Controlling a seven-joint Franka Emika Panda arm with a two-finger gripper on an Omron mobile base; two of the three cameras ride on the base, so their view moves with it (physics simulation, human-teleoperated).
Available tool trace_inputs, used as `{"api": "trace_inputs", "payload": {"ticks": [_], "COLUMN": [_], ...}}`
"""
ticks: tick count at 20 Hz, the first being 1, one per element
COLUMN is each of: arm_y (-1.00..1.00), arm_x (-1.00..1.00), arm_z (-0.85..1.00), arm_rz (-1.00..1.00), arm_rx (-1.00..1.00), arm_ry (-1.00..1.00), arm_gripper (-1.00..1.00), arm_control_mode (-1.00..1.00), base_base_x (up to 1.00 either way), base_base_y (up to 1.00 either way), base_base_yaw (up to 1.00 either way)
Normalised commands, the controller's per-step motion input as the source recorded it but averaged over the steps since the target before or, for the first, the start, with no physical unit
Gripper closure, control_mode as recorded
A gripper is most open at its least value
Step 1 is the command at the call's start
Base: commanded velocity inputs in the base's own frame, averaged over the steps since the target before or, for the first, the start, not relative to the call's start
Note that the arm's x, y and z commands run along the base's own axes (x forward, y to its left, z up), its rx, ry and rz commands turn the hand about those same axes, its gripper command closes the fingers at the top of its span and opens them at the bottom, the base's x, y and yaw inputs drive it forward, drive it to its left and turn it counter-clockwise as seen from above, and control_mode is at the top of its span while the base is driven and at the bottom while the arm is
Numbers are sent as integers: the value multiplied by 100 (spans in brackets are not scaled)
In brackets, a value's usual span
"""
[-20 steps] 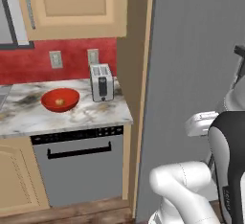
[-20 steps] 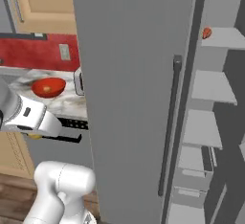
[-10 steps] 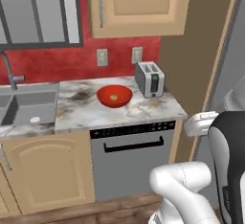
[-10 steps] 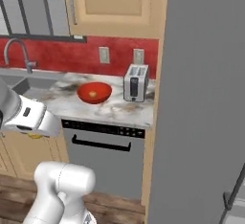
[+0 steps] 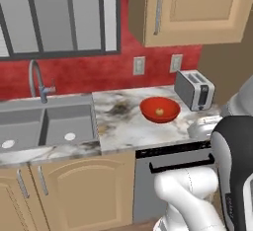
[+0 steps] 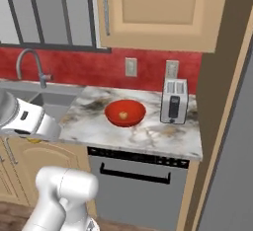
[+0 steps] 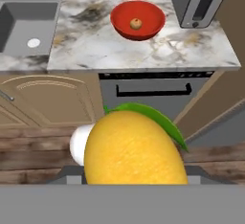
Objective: Take the sweet potato, lemon, and tangerine from the freezer and place them in the bowl on the counter.
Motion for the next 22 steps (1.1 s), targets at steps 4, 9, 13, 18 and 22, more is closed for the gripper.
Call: {"api": "trace_inputs", "payload": {"ticks": [4,9,13,18,22], "arm_y": [0,0,0,0,0], "arm_x": [0,0,0,0,0], "arm_z": [0,0,0,0,0], "arm_rz": [0,0,0,0,0], "arm_rx": [0,0,0,0,0], "arm_ry": [0,0,0,0,0], "arm_gripper": [100,100,100,100,100], "arm_control_mode": [100,100,100,100,100], "base_base_x": [68,34,25,36,60], "base_base_y": [-7,-38,-53,-32,2], "base_base_yaw": [-4,0,0,0,0]}}
